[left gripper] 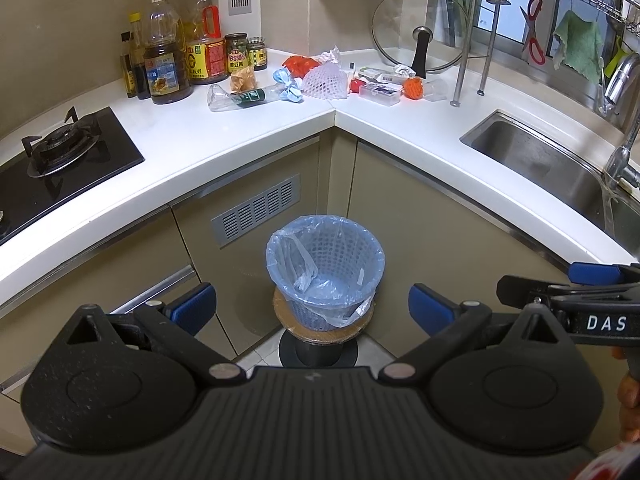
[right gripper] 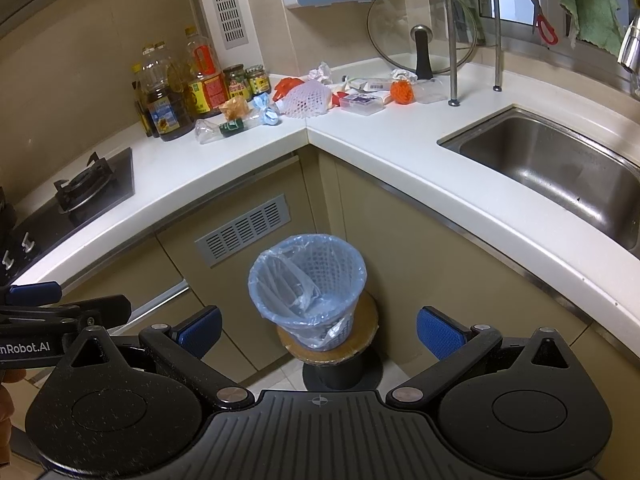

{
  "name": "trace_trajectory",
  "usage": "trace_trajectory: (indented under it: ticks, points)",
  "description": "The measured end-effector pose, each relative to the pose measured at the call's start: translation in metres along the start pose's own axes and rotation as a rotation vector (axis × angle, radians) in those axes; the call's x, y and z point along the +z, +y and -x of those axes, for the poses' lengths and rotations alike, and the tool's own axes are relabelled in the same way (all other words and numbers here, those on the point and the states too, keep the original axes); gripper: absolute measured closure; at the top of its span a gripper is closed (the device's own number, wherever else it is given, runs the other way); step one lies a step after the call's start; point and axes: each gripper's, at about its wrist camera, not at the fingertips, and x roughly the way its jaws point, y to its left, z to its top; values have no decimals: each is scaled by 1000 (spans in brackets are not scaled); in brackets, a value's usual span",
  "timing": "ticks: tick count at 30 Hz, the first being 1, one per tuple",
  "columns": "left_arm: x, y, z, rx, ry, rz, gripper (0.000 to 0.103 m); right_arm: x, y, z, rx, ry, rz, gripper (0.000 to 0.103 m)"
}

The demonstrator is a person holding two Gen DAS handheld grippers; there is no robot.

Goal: Collect trash
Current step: 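Move both tools up toward the cluttered counter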

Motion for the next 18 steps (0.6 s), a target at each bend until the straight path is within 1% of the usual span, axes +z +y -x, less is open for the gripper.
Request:
trace_trajectory:
  ticks: [6, 10, 14, 18]
  points:
    - [3, -2, -2, 14, -27, -1, 1, 1, -12, -3, 10, -7, -25, 0]
    - [3, -5, -1, 23, -54, -4, 1, 2, -22, -3, 9, -29, -38, 0]
    - [7, -7, -2, 46, -85, 2, 1, 4, -34, -3, 7, -56, -46, 0]
    - [9, -10, -3, 42, -115, -1, 1, 5, -45, -1, 16, -91, -31, 0]
